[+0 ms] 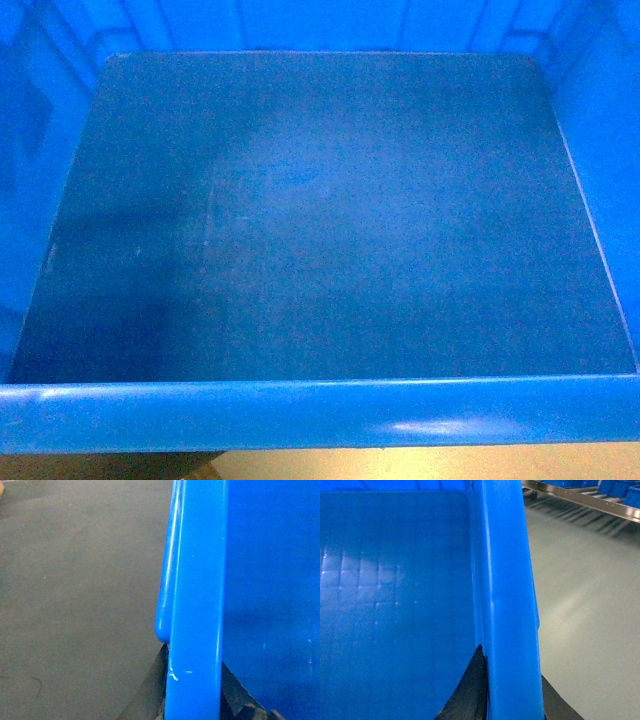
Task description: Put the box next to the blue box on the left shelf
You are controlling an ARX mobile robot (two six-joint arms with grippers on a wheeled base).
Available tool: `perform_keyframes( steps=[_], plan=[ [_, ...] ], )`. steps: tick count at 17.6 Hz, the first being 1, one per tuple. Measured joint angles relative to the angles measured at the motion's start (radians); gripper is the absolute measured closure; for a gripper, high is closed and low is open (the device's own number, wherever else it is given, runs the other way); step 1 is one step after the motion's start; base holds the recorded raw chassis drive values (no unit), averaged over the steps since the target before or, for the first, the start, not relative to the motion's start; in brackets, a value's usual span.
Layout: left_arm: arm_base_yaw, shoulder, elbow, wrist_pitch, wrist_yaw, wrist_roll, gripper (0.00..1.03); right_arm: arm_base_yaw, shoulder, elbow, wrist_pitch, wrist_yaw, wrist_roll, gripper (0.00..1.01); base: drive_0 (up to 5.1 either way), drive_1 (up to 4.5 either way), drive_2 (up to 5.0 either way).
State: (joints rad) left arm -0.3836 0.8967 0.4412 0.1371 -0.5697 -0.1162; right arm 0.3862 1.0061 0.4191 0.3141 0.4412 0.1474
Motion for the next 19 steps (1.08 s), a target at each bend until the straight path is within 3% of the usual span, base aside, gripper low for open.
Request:
perform_keyframes(
  steps=[19],
  plan=[
    [0.000,0.000,0.000,0.000,-0.002,0.000,0.91,0.000,0.000,0.000,0.000,0.000,-0.001,0.91,-1.4,-1.41,-1.4]
  ],
)
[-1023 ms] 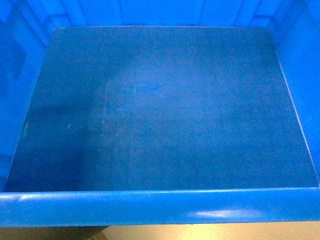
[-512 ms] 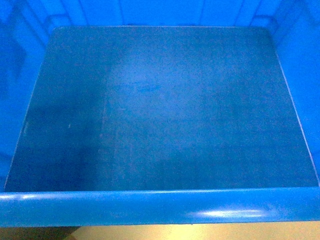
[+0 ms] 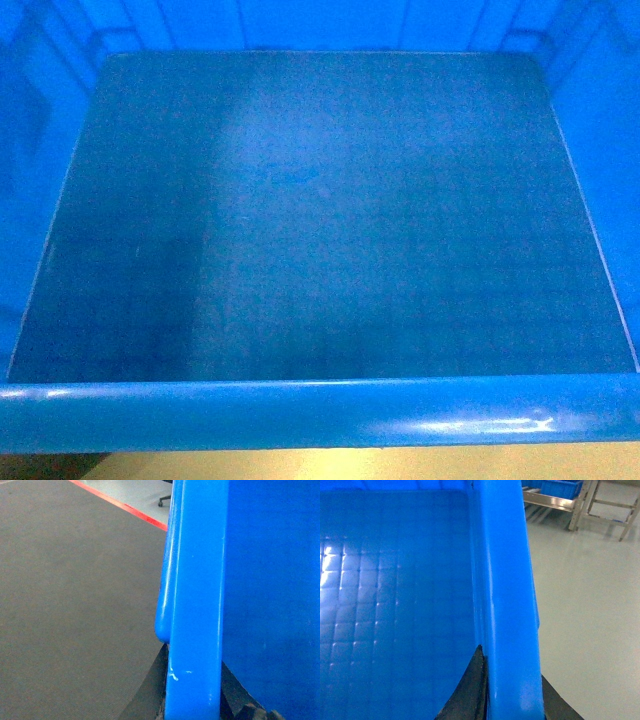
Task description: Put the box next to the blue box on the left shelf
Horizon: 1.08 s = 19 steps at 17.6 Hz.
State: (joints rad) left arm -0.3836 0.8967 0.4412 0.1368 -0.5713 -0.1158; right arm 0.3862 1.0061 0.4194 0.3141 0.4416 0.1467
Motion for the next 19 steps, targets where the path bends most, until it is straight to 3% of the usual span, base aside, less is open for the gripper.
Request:
perform_keyframes(
  steps=[19],
  plan=[
    [0.000,0.000,0.000,0.000,0.000,0.000,0.91,0.000,0.000,0.000,0.000,0.000,0.000,0.91,-1.4,-1.42,-1.4]
  ],
)
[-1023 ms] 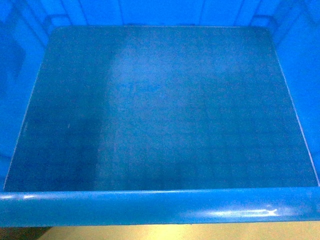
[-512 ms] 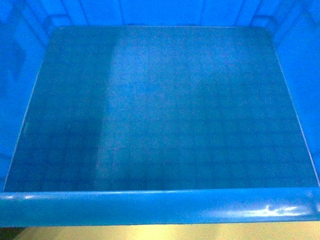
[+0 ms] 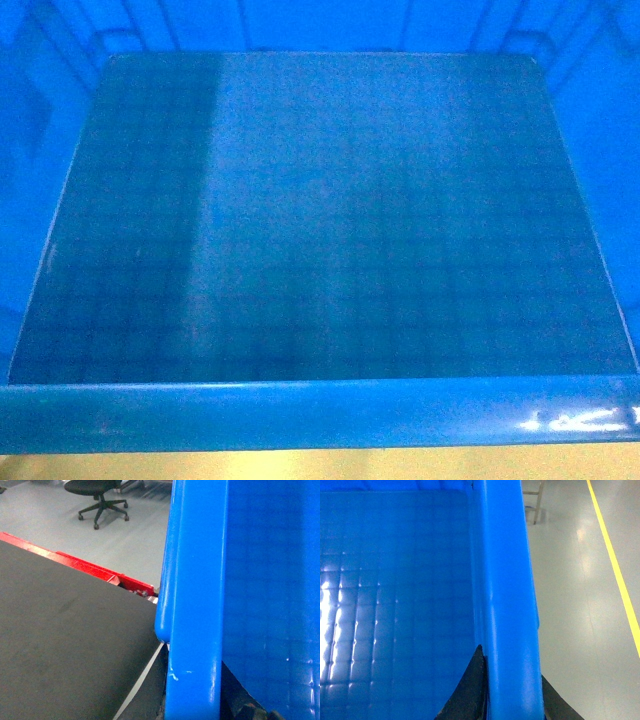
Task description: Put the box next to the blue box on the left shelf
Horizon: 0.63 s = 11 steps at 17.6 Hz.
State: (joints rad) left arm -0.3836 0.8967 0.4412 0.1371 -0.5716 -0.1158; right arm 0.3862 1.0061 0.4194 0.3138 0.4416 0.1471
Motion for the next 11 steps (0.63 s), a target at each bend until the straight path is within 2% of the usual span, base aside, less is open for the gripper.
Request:
perform_keyframes(
  steps=[11],
  plan=[
    [0.000,0.000,0.000,0.000,0.000,0.000,0.91,0.000,0.000,0.000,0.000,0.000,0.000,0.91,-1.5,-1.48,-1.5]
  ],
)
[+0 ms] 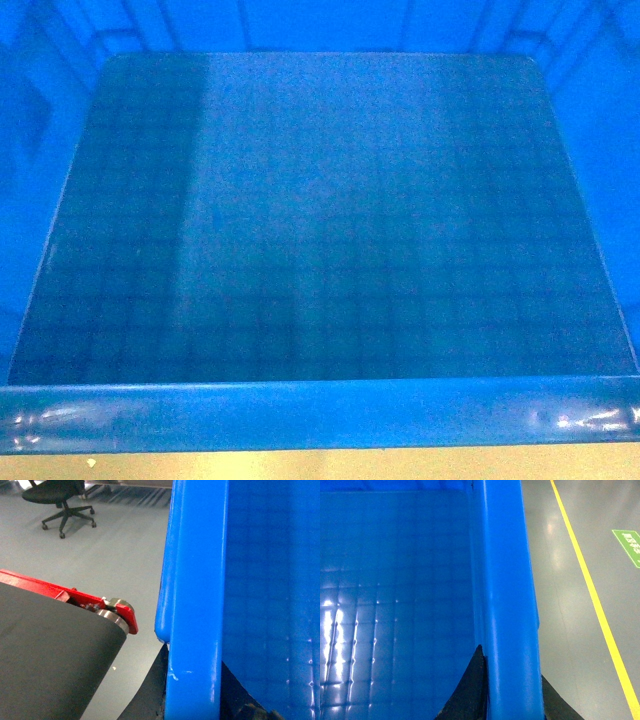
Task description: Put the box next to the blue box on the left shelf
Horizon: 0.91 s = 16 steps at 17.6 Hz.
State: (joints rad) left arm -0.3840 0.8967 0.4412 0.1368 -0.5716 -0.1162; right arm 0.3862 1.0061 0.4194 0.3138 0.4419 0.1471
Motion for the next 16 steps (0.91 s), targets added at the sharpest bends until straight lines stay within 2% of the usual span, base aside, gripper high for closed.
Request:
perform_keyframes(
  steps=[11,16],
  plan=[
    [-0.003,0.000,0.000,0.003,0.000,0.000,0.91,0.000,-0.001,0.000,0.000,0.006,-0.001,0.91,-1.2,-1.16,-1.2],
    [-0.003,-0.005,0.000,0.005,-0.004,0.003,0.91,0.005,-0.005,0.000,0.002,0.008,-0.002,0.91,0.6,3.29,-4.3]
  ],
)
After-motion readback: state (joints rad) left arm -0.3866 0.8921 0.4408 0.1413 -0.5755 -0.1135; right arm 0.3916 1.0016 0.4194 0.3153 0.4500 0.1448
